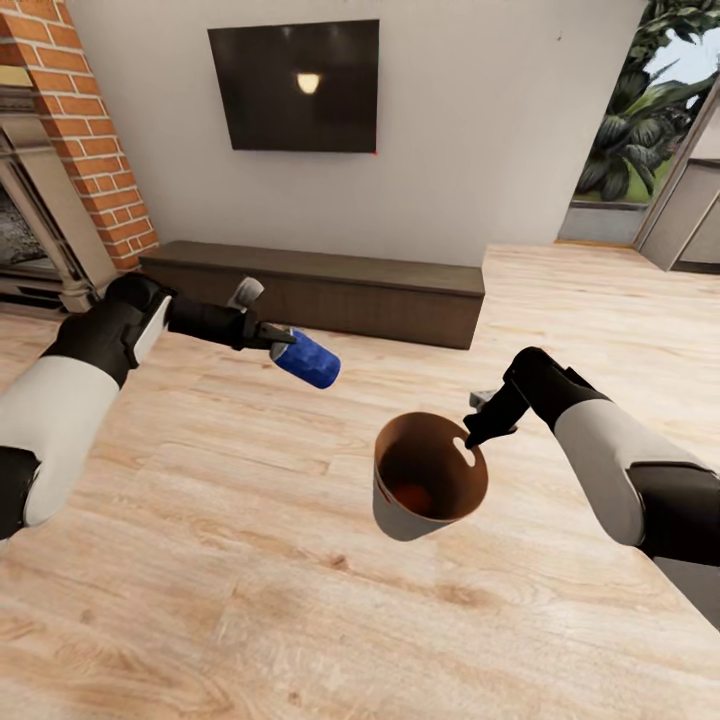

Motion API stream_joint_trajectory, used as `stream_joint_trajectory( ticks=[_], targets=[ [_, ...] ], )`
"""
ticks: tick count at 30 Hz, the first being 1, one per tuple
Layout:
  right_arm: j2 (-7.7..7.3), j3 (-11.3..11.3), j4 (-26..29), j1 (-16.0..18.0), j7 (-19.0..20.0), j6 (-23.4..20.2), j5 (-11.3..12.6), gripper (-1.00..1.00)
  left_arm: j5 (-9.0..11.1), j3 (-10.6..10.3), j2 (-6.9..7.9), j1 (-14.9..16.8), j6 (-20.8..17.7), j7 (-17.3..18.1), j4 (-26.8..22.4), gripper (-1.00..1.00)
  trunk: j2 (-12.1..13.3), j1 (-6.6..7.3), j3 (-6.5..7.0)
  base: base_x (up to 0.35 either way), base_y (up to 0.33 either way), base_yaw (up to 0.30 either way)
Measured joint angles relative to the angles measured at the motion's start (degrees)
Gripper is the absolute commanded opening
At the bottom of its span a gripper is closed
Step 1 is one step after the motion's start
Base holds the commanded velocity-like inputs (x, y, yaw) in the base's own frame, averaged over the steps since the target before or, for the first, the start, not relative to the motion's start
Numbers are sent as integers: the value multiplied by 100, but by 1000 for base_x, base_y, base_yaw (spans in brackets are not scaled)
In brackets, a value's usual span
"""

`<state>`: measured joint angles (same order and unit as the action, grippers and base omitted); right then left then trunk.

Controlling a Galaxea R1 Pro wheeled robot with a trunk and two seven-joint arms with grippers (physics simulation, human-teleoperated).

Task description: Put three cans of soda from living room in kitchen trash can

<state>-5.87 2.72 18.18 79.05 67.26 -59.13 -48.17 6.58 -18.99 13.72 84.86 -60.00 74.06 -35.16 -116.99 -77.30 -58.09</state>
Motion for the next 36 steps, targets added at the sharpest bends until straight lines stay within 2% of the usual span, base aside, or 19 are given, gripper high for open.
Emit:
stream_joint_trajectory(
  ticks=[4, 6, 8, 10, 11, 13, 16, 19, 23, 27, 30, 33, 35, 36],
  targets=[
    [104, -6, -27, 2, -7, -6, 18, -100, 12, -64, -32, 56, 0, 13, 71, -100, 160, 88, 72, 0, 0, 0],
    [169, -33, -43, 3, -8, -36, 65, -100, 15, -76, -150, 69, 0, 18, 87, -100, 241, 132, 108, 0, 0, 0],
    [218, -28, -87, 3, -13, -38, 67, -100, 6, -105, -348, 76, 0, 11, 100, -100, 321, 176, 144, 0, 0, 0],
    [259, -20, -160, 2, -67, -26, 40, -100, -6, -230, -557, 80, 0, -25, 115, -100, 401, 219, 179, 0, 0, 0],
    [265, -29, -171, 4, -103, -9, 19, -100, -15, -278, -595, 81, 0, -33, 122, -100, 441, 242, 198, 0, 0, 0],
    [314, -30, -229, 3, -294, 3, 4, -100, -10, -475, -784, 82, 0, -52, 192, -100, 522, 285, 233, 0, 0, 0],
    [383, -16, -268, 3, -386, 25, -35, -100, -21, -592, -916, 83, 0, -72, 224, -100, 642, 351, 287, 0, 0, 0],
    [409, -75, -282, 4, -408, -35, 73, -100, -29, -797, -962, 80, 0, -84, 233, -100, 762, 417, 341, 0, 0, 0],
    [460, -23, -281, 4, -426, 8, -9, -100, -27, -1016, -979, 74, 0, -103, 235, -100, 922, 505, 413, 0, 0, 0],
    [622, -20, -269, 5, -433, -1, 20, -100, -23, -1220, -994, 51, 1, -166, 220, -100, 1083, 593, 485, 0, 0, 0],
    [730, -63, -251, 12, -455, -35, 83, -100, -3, -1261, -1022, 36, 0, -220, 193, -100, 1203, 659, 539, 0, 0, 0],
    [790, -47, -244, 40, -485, 2, 8, -100, 0, -1274, -1056, 22, 0, -249, 183, -100, 1323, 725, 593, 0, 0, 0],
    [894, -35, -242, 57, -505, 47, -67, -100, 7, -1278, -1099, 17, 0, -283, 178, -100, 1404, 769, 628, 0, 0, 0],
    [917, -79, -241, 61, -504, 17, -24, -100, 6, -1279, -1118, 16, 0, -299, 178, -100, 1444, 791, 646, 0, 0, 0]
  ],
)
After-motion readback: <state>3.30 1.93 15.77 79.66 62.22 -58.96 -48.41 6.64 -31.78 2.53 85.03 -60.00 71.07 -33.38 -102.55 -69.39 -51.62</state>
